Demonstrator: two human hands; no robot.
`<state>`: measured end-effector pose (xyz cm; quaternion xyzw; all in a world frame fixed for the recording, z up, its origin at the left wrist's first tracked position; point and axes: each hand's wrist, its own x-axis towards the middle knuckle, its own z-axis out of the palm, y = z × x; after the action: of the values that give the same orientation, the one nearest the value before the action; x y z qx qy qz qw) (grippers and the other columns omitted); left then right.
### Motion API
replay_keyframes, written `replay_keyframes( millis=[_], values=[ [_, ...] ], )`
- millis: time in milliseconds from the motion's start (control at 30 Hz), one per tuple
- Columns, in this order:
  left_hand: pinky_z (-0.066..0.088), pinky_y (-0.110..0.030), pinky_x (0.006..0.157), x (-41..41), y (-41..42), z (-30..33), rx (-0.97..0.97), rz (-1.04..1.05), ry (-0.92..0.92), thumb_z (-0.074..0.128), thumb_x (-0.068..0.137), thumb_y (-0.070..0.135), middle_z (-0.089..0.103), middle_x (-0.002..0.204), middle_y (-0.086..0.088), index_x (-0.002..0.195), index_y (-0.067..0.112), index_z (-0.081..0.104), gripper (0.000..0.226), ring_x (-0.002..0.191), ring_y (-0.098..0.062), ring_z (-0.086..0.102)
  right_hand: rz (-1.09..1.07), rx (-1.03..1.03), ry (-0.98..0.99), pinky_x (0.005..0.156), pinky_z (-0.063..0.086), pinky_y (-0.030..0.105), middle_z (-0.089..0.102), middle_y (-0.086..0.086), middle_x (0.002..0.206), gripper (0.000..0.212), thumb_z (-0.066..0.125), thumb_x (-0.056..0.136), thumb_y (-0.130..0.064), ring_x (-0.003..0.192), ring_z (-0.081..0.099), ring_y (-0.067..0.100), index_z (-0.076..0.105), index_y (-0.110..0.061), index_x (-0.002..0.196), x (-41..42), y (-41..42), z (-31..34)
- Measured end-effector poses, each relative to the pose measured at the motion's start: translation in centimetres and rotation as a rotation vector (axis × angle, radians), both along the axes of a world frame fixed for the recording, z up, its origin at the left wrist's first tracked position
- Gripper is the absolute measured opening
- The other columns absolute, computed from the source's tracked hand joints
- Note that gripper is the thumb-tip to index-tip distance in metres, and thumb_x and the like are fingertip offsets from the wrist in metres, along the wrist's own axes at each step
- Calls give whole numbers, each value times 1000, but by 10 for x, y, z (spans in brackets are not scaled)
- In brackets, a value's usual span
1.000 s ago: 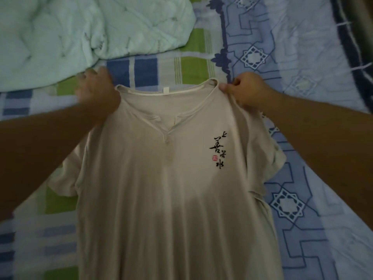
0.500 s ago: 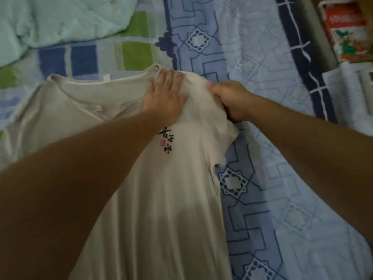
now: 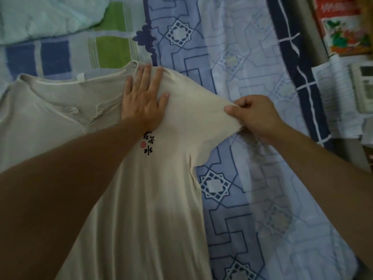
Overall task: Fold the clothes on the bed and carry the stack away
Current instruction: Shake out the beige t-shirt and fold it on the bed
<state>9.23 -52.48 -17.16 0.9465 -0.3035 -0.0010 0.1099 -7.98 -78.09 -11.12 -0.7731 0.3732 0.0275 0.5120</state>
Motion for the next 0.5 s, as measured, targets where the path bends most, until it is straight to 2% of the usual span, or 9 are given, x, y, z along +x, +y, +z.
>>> replay_keyframes(
  millis=[100, 167, 233, 267, 333, 400, 500],
  values=[
    [11, -51, 127, 3, -1, -2, 17, -6, -8, 29, 102, 55, 16, 172, -9, 164, 27, 16, 69, 159, -25, 11, 24, -330, -77, 61, 44, 16, 62, -9, 67, 23, 79, 87, -31, 59, 55, 2, 70, -10, 81, -7, 5, -10],
    [11, -51, 127, 3, -2, -3, 21, -7, -13, 27, 102, 56, 16, 172, -10, 164, 27, 17, 69, 159, -25, 11, -31, -364, -104, 58, 46, 15, 63, -8, 65, 30, 75, 89, -39, 58, 58, 2, 68, -11, 80, -12, 14, -11],
    [11, -52, 127, 4, -2, -5, 38, -7, -12, 25, 102, 57, 16, 171, -10, 164, 26, 16, 70, 159, -27, 11, -135, -134, -81, 49, 51, 24, 67, 3, 57, 42, 77, 84, -50, 50, 65, 14, 68, -10, 76, -17, 29, -4],
    [10, -52, 127, 4, -2, -4, 57, -10, -6, 23, 102, 58, 15, 171, -11, 164, 26, 14, 70, 159, -27, 10, -184, 21, -42, 43, 50, 25, 69, 6, 55, 45, 81, 78, -54, 46, 65, 18, 67, -10, 74, -21, 37, 0],
    [7, -52, 127, 6, -4, 0, 117, -14, 33, 18, 101, 59, 10, 172, -11, 164, 25, 9, 72, 159, -27, 4, -167, 177, 75, 40, 46, 24, 66, 4, 53, 46, 89, 67, -50, 40, 57, 16, 63, -12, 68, -29, 47, 6],
    [4, -53, 127, 2, -6, 7, 150, 5, 86, 18, 103, 57, 6, 172, -13, 165, 23, 7, 72, 159, -29, 0, -141, 203, 80, 46, 51, 25, 66, 1, 57, 34, 89, 75, -33, 46, 59, 13, 65, -9, 73, -34, 57, 10],
    [9, -57, 126, -41, 2, 22, 7, 64, 125, 34, 104, 43, 13, 171, -17, 164, 19, 20, 66, 158, -34, 9, -291, 360, -113, 72, 64, 39, 77, 10, 87, 11, 68, 96, -19, 80, 75, 24, 68, -8, 93, -33, 71, 14]
  ],
)
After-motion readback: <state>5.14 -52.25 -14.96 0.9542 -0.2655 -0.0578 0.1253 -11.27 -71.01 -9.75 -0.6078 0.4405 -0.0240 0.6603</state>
